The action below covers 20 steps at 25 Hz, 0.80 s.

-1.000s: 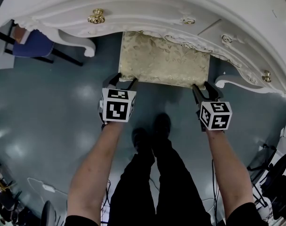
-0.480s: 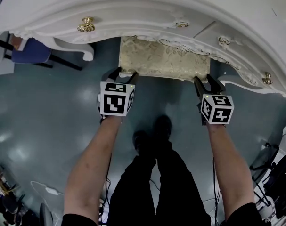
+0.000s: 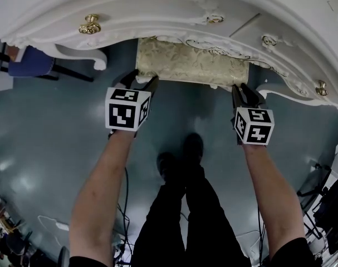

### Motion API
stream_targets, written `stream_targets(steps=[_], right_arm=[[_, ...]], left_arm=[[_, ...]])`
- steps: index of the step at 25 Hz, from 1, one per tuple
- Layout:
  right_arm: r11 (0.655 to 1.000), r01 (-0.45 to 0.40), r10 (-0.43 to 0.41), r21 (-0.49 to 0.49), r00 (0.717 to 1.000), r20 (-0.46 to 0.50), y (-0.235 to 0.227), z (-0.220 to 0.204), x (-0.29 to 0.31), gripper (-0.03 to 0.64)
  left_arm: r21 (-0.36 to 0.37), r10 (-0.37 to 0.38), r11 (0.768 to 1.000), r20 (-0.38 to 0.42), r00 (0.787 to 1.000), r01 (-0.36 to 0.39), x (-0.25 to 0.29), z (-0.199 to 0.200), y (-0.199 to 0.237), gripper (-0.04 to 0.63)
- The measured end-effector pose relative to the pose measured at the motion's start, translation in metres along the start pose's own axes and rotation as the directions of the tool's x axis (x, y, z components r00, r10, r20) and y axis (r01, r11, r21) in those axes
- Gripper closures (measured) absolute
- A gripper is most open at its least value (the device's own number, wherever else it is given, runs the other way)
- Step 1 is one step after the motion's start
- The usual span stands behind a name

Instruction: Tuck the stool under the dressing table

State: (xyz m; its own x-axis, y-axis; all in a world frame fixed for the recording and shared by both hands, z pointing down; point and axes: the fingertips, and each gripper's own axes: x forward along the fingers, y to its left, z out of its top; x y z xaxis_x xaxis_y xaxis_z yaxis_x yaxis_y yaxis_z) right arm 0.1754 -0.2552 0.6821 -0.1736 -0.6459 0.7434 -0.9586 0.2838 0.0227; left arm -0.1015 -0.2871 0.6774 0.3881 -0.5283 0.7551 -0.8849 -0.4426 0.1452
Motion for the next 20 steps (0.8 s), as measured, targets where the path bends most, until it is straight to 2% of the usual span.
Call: stream_targets(steps=[8,12,14,17,20], right_arm=[[1.0,-0.001,0.001,-0.008,0.999,0.048,-0.001,0.012,0.011,0.514],[0.999,-0.024,0.026,-0.025,0.998,0.055,-0.001,0.023,0.02,0.517],[0.999,-0.029,0.03,-0.027,0.998,0.055,-0.002,0.027,0.023,0.517],[0.999,-0.033,0.035,-0.039,0.998,0.053,-0.003,0.028,0.024,0.517],[0.998,-0.028,0.031,-0.058,0.998,0.061,-0.003,0.027,0.024,0.518]], left_arm=[[0.015,0.009,1.0,0.006,1.0,-0.009,0.012,0.018,0.013,0.322],[0.013,0.058,0.998,0.045,0.997,-0.059,0.017,0.03,0.024,0.319],[-0.015,0.086,0.996,0.053,0.995,-0.085,0.016,0.032,0.028,0.316],[-0.064,0.112,0.992,0.044,0.993,-0.109,0.013,0.022,0.028,0.353],[-0.051,0.121,0.992,0.03,0.992,-0.119,0.017,0.017,0.026,0.389]])
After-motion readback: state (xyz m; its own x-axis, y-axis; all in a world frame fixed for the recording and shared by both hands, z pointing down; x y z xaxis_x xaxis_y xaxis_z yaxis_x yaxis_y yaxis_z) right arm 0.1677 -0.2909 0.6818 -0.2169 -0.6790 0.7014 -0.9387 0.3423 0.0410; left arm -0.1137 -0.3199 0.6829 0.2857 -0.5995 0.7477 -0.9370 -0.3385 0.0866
